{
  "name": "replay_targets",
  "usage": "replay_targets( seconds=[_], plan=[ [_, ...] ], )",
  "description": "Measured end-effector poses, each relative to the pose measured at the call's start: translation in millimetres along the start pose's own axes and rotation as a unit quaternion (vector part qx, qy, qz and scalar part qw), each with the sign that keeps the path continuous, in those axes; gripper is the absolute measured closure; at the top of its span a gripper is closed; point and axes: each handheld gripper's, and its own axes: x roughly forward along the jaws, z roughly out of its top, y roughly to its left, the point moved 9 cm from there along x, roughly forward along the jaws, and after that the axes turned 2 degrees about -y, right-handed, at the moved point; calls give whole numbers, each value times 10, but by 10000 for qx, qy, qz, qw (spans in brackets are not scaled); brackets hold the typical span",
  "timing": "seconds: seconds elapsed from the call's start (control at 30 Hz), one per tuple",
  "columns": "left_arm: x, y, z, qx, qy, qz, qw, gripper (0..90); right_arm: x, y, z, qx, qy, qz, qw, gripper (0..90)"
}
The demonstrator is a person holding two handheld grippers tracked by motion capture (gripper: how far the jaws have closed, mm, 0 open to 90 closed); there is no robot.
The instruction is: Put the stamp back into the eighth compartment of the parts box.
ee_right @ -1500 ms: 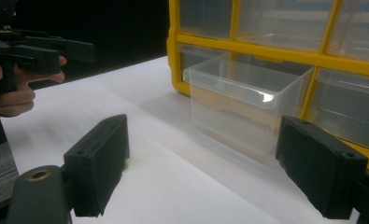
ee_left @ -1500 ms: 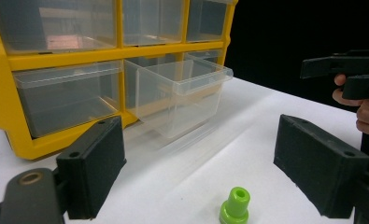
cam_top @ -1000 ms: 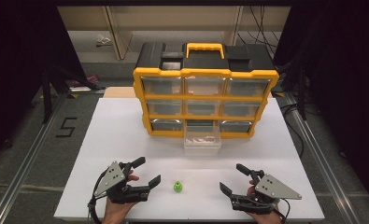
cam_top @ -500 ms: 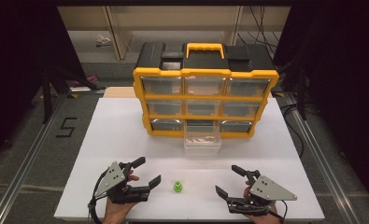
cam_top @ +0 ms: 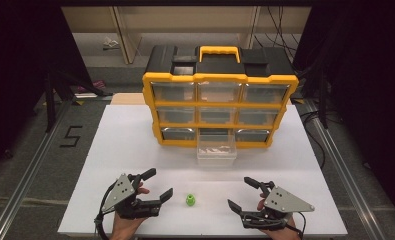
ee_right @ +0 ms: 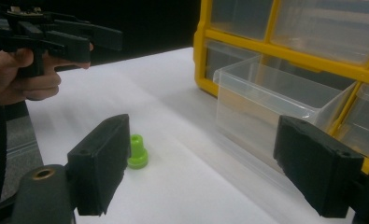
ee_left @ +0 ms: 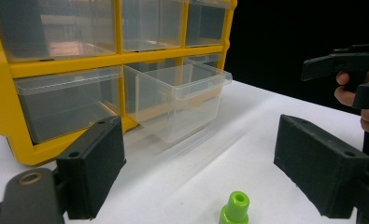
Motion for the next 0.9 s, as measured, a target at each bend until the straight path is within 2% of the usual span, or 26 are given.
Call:
replay_targets(
  seconds=[0.2,0.4,0.9],
  plan=[
    [0,-1,0,28,-2,16,10000,159,38,12,-6,-35,124,29,9999,199],
    [-4,3,6,39,-28,34,10000,159,80,66,8,-84,286,199,9994,206],
    [-7,4,10,64,-49,64,9999,160,198,157,-56,-214,733,391,9963,209]
  ],
)
